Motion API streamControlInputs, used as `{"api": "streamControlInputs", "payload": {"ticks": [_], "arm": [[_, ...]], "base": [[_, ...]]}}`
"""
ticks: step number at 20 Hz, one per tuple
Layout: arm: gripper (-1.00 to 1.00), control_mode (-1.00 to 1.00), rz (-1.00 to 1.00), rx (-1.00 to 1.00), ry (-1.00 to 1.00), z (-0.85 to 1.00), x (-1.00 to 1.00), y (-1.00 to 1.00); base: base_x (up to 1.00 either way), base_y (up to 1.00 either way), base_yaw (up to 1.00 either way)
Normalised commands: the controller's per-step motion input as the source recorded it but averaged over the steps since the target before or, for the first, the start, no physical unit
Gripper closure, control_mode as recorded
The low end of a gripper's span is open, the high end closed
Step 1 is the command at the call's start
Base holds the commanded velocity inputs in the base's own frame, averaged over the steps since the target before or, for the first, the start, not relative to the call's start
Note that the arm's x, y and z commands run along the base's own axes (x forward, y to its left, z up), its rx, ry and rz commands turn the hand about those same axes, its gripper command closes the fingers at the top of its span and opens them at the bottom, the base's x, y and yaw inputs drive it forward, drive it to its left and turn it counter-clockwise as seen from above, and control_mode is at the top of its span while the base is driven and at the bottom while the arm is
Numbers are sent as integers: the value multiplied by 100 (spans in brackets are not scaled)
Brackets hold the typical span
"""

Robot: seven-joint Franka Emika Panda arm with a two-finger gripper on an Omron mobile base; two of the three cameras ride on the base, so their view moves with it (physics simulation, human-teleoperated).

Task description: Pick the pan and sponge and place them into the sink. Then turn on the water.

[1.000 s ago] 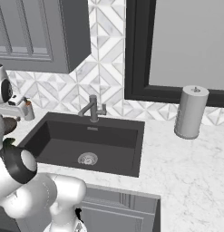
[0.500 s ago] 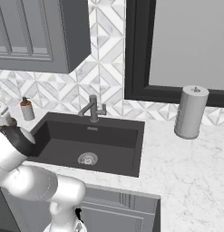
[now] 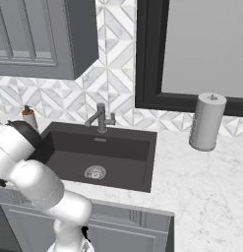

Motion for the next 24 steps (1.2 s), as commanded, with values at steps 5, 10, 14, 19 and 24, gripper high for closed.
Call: {"api": "streamControlInputs", "payload": {"ticks": [5, 10, 14, 19, 24], "arm": [[-100, -100, 0, -2, -9, -38, 2, 44], [-100, -100, 0, 0, -7, -12, 12, 33], [-100, -100, 0, 0, 0, -3, 9, 34], [-100, -100, 0, 0, 0, -10, 1, 24], [-100, -100, 2, 0, 0, -34, 0, 4]], "base": [[0, 0, 0], [0, 0, 0], [0, 0, 0], [0, 0, 0], [0, 0, 0]]}}
